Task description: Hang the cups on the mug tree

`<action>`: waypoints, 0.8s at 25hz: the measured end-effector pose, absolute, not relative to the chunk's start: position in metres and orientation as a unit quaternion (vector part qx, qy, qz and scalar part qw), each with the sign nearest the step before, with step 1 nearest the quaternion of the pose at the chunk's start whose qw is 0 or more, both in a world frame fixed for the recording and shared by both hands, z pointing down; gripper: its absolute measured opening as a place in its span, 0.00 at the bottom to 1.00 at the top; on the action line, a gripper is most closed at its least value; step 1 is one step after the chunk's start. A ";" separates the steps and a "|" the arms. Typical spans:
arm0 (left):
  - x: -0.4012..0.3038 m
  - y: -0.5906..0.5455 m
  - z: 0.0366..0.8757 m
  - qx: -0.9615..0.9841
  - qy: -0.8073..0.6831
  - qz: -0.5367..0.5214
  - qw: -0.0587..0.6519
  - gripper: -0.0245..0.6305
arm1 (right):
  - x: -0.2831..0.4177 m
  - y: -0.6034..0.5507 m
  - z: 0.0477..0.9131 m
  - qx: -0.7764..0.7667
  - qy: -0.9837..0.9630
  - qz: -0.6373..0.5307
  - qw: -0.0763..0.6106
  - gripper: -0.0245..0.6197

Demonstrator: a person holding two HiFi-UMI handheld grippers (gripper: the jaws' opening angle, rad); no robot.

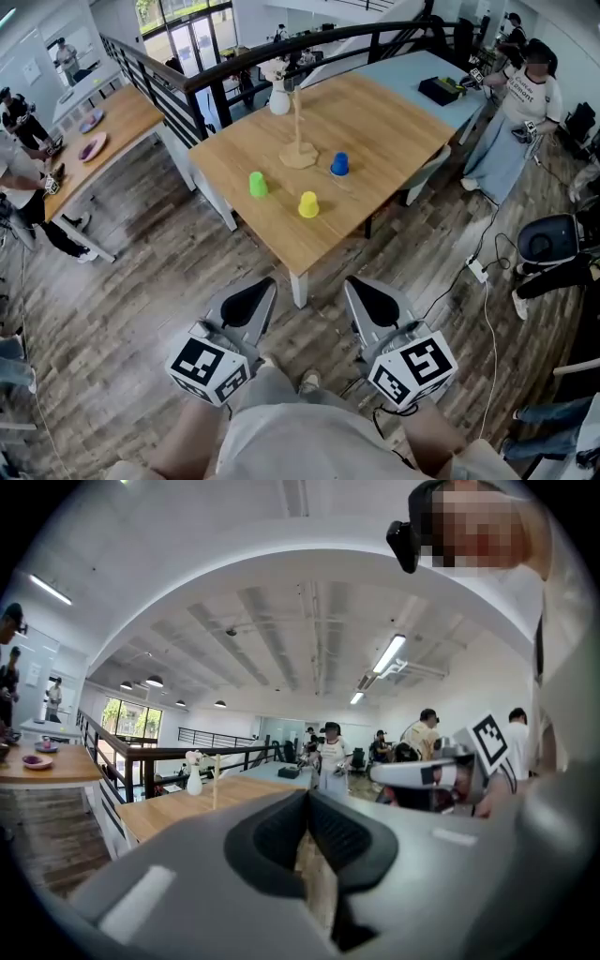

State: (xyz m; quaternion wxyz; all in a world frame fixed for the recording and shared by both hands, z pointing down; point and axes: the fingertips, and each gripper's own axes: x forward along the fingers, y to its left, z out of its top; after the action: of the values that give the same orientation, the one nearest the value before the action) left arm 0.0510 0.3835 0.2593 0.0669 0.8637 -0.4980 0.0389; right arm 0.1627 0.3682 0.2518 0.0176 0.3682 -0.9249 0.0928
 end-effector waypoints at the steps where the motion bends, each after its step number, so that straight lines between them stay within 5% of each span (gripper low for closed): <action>1: 0.052 0.384 0.260 0.864 -0.498 0.042 0.066 0.04 | 0.163 0.368 0.252 0.367 -0.925 0.093 0.016 0.04; 20: 0.030 0.313 0.266 0.864 -0.500 0.027 0.063 0.04 | 0.144 0.303 0.260 0.375 -0.923 0.084 0.023 0.04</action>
State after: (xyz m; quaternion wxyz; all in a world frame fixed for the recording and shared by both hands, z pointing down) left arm 0.0300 0.3126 0.2655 0.0628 0.8636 -0.4996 0.0273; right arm 0.1437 0.3031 0.2605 0.0225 0.3751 -0.9229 0.0840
